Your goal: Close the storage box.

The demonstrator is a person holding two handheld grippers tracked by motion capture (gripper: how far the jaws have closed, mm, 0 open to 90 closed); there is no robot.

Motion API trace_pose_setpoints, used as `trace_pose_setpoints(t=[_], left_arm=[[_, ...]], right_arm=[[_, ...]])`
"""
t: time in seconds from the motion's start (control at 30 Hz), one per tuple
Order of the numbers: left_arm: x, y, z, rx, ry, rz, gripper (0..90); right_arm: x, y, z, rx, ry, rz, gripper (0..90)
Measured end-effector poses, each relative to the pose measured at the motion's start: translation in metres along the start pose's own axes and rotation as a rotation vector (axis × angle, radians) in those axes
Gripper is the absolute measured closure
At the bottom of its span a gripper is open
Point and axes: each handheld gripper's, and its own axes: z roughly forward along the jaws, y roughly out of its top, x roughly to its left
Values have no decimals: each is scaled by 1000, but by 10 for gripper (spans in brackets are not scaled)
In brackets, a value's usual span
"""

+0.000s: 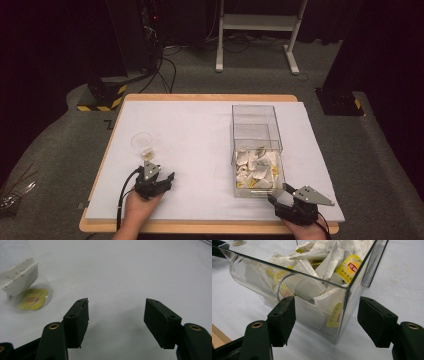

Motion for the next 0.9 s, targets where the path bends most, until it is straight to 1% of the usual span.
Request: trace_pose_setpoints(t=[0.17,0.23,0.3,0.4,0.57,0.7,0.9], left_arm=[[0,0,0,-5,-2,-5,369],[0,0,0,-4,-3,-5,369],[-1,-1,-1,-12,-3,-2,369],[-1,0,0,-4,-3,4,369],[-1,-1,0,-7,-3,4,369],[-1,0,0,-1,-4,6,369],[-1,0,0,2,-7,5,369]], right_arm=[[2,1,1,-3,-3,-15,330],[3,1,1,-8,-12,-21,338],[3,2,1,-9,-18,-23,348],[2,2,2,-12,-21,-22,351],[2,4,5,-13,-36,-20,355],[1,7,8,-7,-53,-27,347],[-1,13,16,3,-82,-19,303]])
